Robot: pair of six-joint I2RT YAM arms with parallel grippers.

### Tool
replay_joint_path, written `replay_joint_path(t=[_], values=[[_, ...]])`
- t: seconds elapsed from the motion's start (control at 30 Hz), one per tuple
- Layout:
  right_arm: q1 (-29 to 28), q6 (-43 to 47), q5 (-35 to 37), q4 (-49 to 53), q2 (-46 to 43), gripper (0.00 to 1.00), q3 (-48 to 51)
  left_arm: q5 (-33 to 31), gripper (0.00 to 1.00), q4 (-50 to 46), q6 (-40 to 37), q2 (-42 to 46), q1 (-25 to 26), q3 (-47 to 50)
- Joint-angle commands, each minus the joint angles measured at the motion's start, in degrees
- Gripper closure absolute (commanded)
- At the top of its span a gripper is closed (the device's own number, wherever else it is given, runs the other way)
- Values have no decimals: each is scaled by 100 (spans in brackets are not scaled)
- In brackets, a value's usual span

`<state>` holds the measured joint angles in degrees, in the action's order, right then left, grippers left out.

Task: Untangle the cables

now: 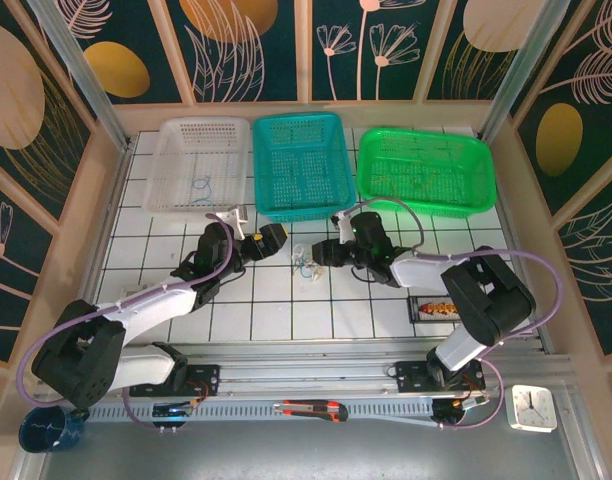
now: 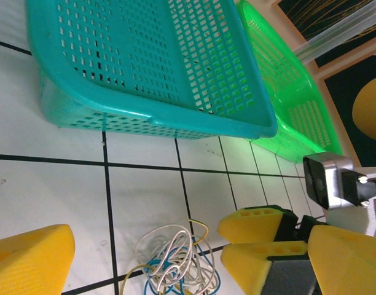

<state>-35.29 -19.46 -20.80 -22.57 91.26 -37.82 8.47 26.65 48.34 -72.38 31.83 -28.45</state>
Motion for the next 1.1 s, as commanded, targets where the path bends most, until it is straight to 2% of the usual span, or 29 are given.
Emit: replay_joint_path(t=[0.0, 0.17, 0.27, 0.57, 0.87, 1.07], values=[[36, 342, -74, -166, 214, 50, -272, -21, 3, 233, 132, 44, 33, -22], [41, 382, -173, -222, 564, 51, -496, -15, 3, 211, 151, 76, 33, -45], [40, 374, -277, -239, 746, 57, -607, -27, 3, 191, 152, 89, 33, -56], [34, 366, -390, 1, 345, 98, -598, -46, 2, 122, 46, 127, 32, -40], [-174, 349, -355, 497, -467, 100, -700, -119, 1, 11, -557, 189, 33, -38], [-262, 183, -355, 612, -735, 100, -794, 95, 1, 225, -1003, 233, 33, 120]])
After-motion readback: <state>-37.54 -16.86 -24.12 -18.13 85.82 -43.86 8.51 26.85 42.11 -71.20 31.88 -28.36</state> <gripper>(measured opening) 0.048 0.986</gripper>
